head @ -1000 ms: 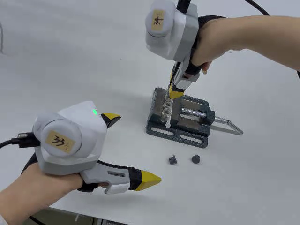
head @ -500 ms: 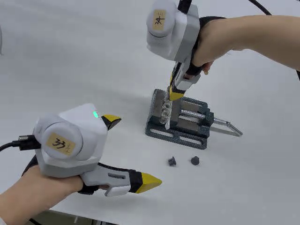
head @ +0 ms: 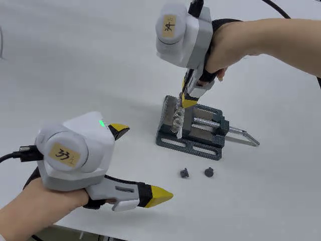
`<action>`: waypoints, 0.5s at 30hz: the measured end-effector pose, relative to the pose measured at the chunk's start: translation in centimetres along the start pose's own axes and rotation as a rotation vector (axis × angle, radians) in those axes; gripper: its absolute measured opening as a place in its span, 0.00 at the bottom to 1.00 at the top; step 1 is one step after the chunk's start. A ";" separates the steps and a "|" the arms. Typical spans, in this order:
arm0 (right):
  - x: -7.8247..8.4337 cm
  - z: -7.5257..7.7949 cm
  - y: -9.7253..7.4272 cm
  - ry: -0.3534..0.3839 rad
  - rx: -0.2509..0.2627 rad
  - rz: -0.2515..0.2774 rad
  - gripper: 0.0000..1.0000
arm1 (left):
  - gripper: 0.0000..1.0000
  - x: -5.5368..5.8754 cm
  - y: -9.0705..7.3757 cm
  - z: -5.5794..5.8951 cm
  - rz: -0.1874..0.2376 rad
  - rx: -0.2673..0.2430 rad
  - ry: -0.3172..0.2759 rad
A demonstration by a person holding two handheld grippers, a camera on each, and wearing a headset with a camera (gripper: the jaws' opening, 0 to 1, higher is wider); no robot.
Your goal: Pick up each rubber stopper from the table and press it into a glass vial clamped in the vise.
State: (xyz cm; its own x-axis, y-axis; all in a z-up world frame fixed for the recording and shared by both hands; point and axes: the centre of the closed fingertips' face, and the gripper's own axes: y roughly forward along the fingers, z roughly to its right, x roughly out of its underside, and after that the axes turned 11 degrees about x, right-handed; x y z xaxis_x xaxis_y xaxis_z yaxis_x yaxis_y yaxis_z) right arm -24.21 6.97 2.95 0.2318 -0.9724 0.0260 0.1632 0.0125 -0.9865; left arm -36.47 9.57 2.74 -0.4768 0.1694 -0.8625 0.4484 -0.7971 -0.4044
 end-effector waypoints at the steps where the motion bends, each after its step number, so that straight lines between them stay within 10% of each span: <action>1: -0.1 0.0 -0.1 -0.001 0.002 0.002 0.05 | 0.94 0.0 0.0 0.0 0.001 0.000 0.000; 15: 0.0 0.3 0.1 0.006 0.016 0.011 0.05 | 0.94 -0.2 0.1 0.1 0.006 0.001 -0.002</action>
State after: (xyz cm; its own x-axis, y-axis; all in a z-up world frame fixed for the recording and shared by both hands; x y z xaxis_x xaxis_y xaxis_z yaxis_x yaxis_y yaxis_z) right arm -23.96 7.05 2.89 0.2275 -0.9737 0.0143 0.1758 0.0266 -0.9841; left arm -36.42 9.36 2.87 -0.4759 0.1632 -0.8642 0.4504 -0.7988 -0.3989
